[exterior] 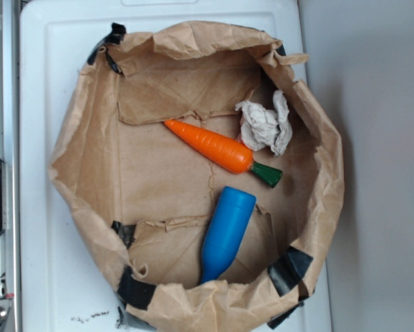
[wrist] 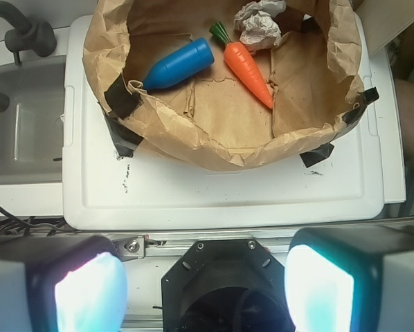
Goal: Grab the blue bottle.
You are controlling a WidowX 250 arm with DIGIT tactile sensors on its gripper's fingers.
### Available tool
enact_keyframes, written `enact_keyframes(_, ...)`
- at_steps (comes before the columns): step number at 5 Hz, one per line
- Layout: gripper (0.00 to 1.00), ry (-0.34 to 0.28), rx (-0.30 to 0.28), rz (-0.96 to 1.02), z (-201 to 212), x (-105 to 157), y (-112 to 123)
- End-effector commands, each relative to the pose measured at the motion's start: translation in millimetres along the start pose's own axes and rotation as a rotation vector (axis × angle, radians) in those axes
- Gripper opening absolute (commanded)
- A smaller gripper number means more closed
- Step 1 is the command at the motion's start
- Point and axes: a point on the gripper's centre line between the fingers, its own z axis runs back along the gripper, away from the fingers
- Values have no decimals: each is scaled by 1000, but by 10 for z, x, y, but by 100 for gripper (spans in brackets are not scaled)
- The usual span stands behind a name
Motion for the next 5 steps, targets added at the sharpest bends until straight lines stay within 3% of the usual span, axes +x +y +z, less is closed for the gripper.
enact_keyframes(1, 100, 0, 0, 0, 0, 0, 0)
enact_keyframes(3, 100, -10, 55, 176, -393, 961, -84)
enact_keyframes(4, 100, -33, 44, 339, -490, 1239, -94)
enact_keyframes(5, 100, -158, -6, 587, -431, 1185, -171)
